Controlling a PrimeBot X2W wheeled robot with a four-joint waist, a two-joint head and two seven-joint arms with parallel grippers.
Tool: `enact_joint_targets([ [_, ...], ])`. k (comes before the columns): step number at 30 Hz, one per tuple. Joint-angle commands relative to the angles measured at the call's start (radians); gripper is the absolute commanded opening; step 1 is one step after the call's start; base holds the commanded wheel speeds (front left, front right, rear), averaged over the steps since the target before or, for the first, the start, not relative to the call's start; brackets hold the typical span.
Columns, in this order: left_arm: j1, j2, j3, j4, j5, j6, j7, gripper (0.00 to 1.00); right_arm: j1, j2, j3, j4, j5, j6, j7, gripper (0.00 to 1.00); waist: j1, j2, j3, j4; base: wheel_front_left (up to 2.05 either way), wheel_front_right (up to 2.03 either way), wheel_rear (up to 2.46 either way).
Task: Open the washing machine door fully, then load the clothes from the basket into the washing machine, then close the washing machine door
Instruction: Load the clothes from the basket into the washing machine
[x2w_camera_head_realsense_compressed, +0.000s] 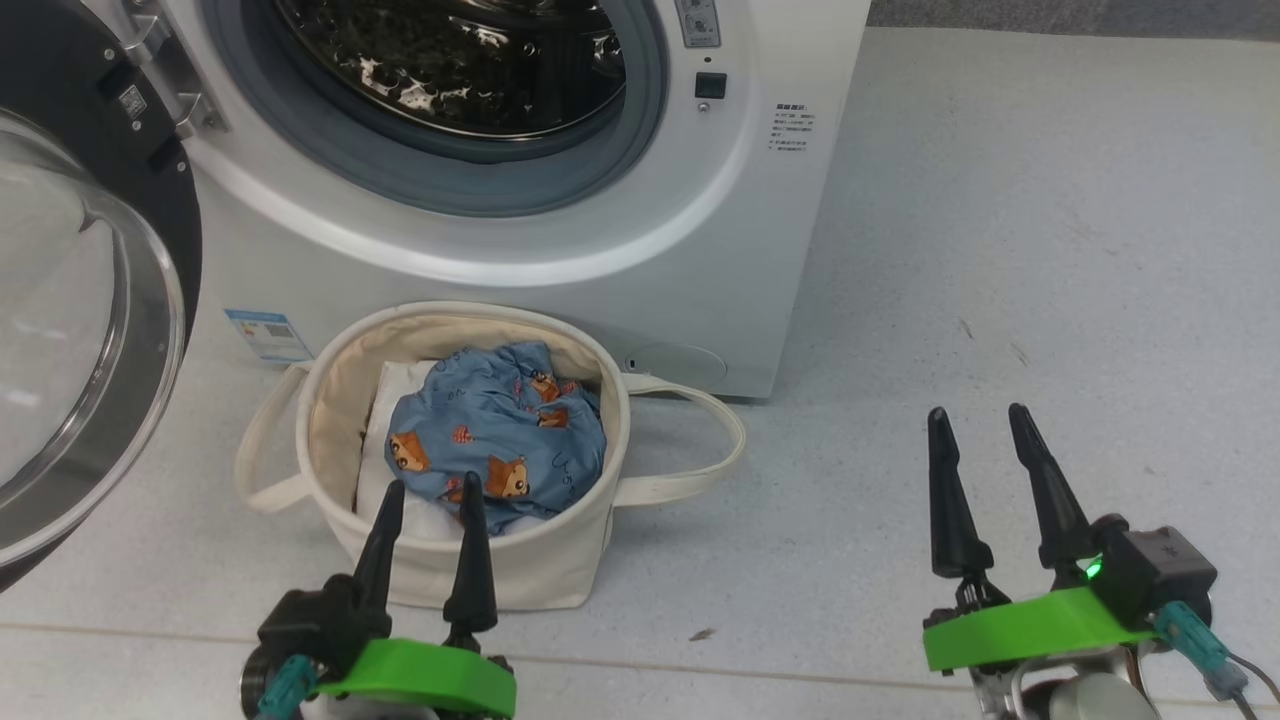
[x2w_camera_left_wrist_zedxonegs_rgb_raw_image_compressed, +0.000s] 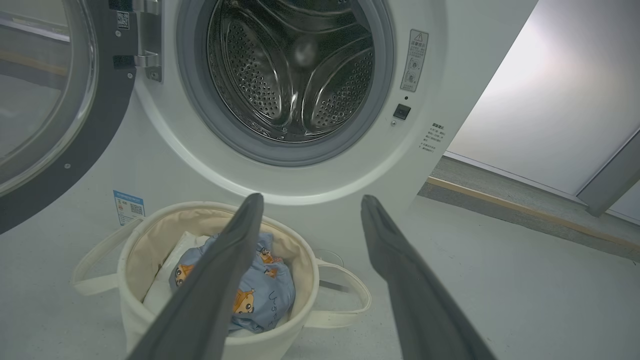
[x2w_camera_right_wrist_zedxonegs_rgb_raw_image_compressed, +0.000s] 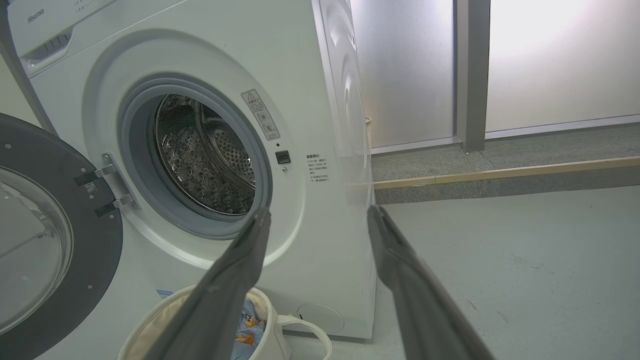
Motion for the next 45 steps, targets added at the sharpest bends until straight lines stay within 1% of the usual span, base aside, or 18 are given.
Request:
enact_joint_targets([
  [1,-0.016,0.012,0.032,-0.027,-0.006,-0.004,-0.005,1.00,-0.026,0.005,0.027,-0.028,-0.005,0.000,-0.012,1.00,0.0000,-0.0001,0.001,0.001,0.00,0.00,0.00],
  [13,-0.020,0.012,0.050,-0.022,-0.075,0.004,-0.005,1.00,-0.028,0.005,0.027,-0.022,-0.004,0.000,-0.012,1.00,0.0000,-0.0001,0.010,0.008,0.06,-0.21,0.15],
  [18,-0.022,0.012,0.053,-0.027,-0.071,0.008,-0.005,1.00,-0.031,0.005,0.028,-0.021,-0.004,0.000,-0.012,1.00,0.0000,-0.0001,0.016,0.010,0.25,-1.65,1.41],
  [20,-0.025,0.012,0.050,-0.028,-0.046,0.007,-0.005,1.00,-0.031,0.005,0.028,-0.021,-0.004,0.000,-0.012,1.00,0.0000,-0.0001,0.017,0.010,0.16,-1.95,1.79],
  [23,-0.024,0.012,0.055,-0.030,-0.027,0.024,-0.005,1.00,-0.032,0.005,0.028,-0.018,-0.006,0.000,-0.012,1.00,0.0000,-0.0001,0.020,0.011,0.10,-1.54,1.43],
  [26,-0.024,0.012,0.043,-0.019,-0.011,0.024,-0.005,1.00,-0.032,0.005,0.028,-0.014,-0.007,0.000,-0.012,1.00,0.0000,-0.0001,0.023,0.011,-0.07,-0.89,0.96],
  [37,-0.052,0.012,0.014,-0.005,-0.003,0.035,-0.005,1.00,-0.046,0.005,0.040,-0.027,-0.030,0.000,-0.012,1.00,0.0000,-0.0001,0.077,0.012,-0.06,-0.09,0.15],
  [45,-0.108,0.012,-0.022,0.051,0.005,0.042,-0.005,1.00,-0.047,0.005,0.045,-0.042,-0.055,0.000,-0.012,1.00,0.0000,-0.0001,0.157,-0.013,0.00,0.00,0.00],
])
